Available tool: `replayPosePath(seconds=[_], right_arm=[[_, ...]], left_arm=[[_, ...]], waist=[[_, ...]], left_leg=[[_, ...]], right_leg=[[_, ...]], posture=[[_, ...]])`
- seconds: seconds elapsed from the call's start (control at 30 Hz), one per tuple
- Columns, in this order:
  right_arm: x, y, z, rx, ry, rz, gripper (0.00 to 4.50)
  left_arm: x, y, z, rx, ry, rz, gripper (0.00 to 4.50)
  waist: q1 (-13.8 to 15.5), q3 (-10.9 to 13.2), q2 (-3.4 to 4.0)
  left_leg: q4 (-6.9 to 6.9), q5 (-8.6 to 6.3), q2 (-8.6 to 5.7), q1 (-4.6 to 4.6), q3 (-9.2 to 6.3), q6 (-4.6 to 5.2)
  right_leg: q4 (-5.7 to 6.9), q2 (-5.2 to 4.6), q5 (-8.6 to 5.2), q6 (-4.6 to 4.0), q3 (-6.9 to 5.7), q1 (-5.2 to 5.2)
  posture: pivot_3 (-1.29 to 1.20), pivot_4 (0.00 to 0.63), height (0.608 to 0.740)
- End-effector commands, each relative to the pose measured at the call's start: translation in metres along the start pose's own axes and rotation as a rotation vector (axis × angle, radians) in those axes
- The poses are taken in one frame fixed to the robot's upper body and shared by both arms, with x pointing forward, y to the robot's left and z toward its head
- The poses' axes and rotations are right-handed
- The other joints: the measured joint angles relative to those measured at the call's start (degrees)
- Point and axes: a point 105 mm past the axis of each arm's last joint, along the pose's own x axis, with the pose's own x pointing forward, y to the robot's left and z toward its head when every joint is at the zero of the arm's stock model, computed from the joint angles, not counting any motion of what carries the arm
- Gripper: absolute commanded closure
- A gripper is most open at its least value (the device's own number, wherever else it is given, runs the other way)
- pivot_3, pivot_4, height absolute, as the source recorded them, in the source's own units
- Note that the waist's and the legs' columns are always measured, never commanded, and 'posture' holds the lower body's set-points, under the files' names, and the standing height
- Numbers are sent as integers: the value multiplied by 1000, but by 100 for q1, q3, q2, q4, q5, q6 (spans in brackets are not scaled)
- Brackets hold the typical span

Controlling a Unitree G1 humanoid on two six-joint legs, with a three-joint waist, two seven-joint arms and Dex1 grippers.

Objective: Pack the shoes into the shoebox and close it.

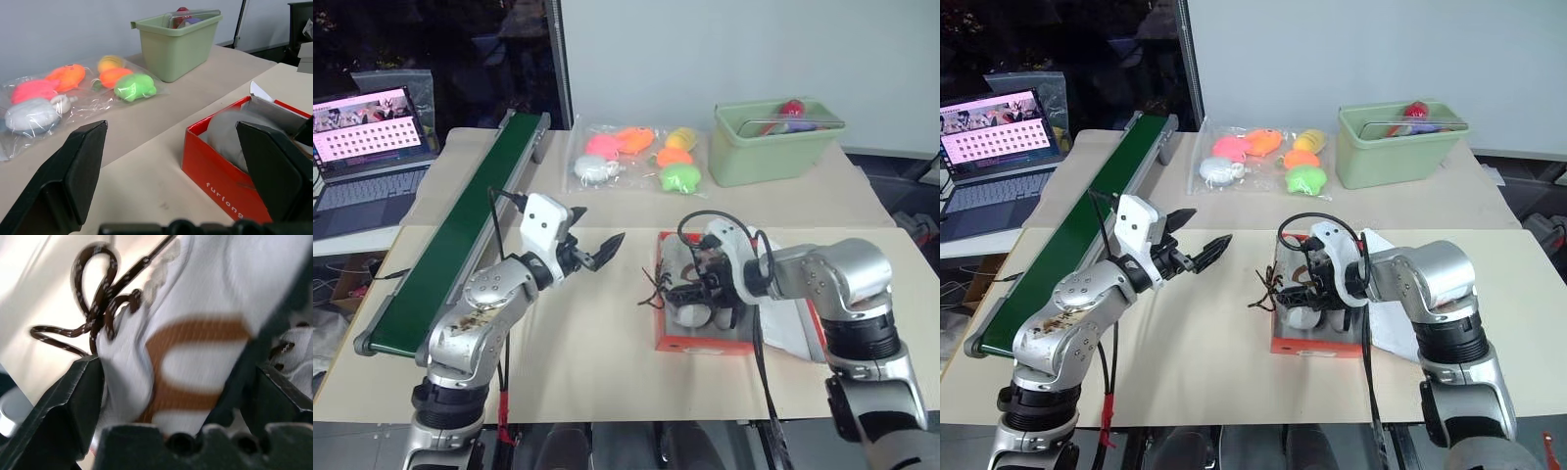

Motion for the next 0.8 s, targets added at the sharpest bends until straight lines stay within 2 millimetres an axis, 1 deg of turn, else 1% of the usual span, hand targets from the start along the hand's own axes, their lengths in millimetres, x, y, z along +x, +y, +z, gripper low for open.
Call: replayPosePath(seconds=[0.03, 0.1, 0.17, 0.23, 0.37, 0.5, 0.57, 0.63, 0.73, 0.8], right_arm=[[-5, 2, 8, 38, -95, 0, 33], [-3, 5, 4, 41, -93, 5, 33], [1, 5, -7, 54, -62, 0, 33], [2, 2, -16, 55, -35, -28, 33], [-3, -5, -23, 47, -22, -85, 33], [-2, -12, -37, 30, 42, -159, 33], [1, -15, -38, 23, 59, -188, 33], [2, -16, -33, 12, 60, -202, 33], [1, -17, -23, 1, 39, -209, 33], [-4, -18, -14, -10, 16, -213, 33]], left_arm=[[-4, -4, 14, 27, -50, -11, 0], [-4, -5, 14, 25, -51, -12, 0], [-5, -5, 15, 25, -52, -14, 0], [-6, -6, 15, 27, -49, -17, 0], [-7, -6, 15, 25, -46, -14, 0], [-7, -8, 17, 27, -49, -11, 0], [-8, -8, 17, 26, -47, -7, 0], [-8, -8, 16, 26, -45, -5, 0], [-7, -8, 16, 25, -44, -3, 0], [-7, -8, 17, 25, -46, -1, 0]], waist=[[-5, 0, 0], [-10, 0, 0], [-10, 0, 0], [-11, 0, 0], [-18, 0, 0], [-25, 0, 0], [-30, -1, 0], [-26, -1, 0], [-15, -1, 0], [-18, -1, 0]], left_leg=[[0, 0, 1, 1, -1, 0], [0, 0, 0, -1, 0, 0], [0, 0, 0, 0, 0, 0], [0, 0, 1, 1, -2, 0], [0, 0, -1, 0, 0, 0], [0, 0, 0, 1, -1, 0], [0, 0, -1, 1, -1, 0], [0, 0, -1, 2, -1, 0], [1, 0, -1, 5, -1, 0], [2, 0, -2, 4, -1, 0]], right_leg=[[-1, 1, 0, 0, -1, 1], [0, 0, 0, 0, 0, -1], [0, 0, 0, 0, 0, 0], [-1, 1, 0, 0, 0, 3], [-1, -1, -1, 1, 0, 3], [-3, 1, -1, 2, 0, 4], [-5, 1, -1, 2, 0, 6], [-5, 0, -1, 2, 0, 8], [-4, 0, -1, 2, 0, 10], [-5, 0, -1, 2, 0, 10]], posture=[[0, 150, 729], [0, 150, 729], [0, 150, 729], [0, 150, 729], [0, 150, 729], [0, 150, 729], [0, 150, 729], [0, 150, 729], [0, 150, 729], [0, 150, 729]])
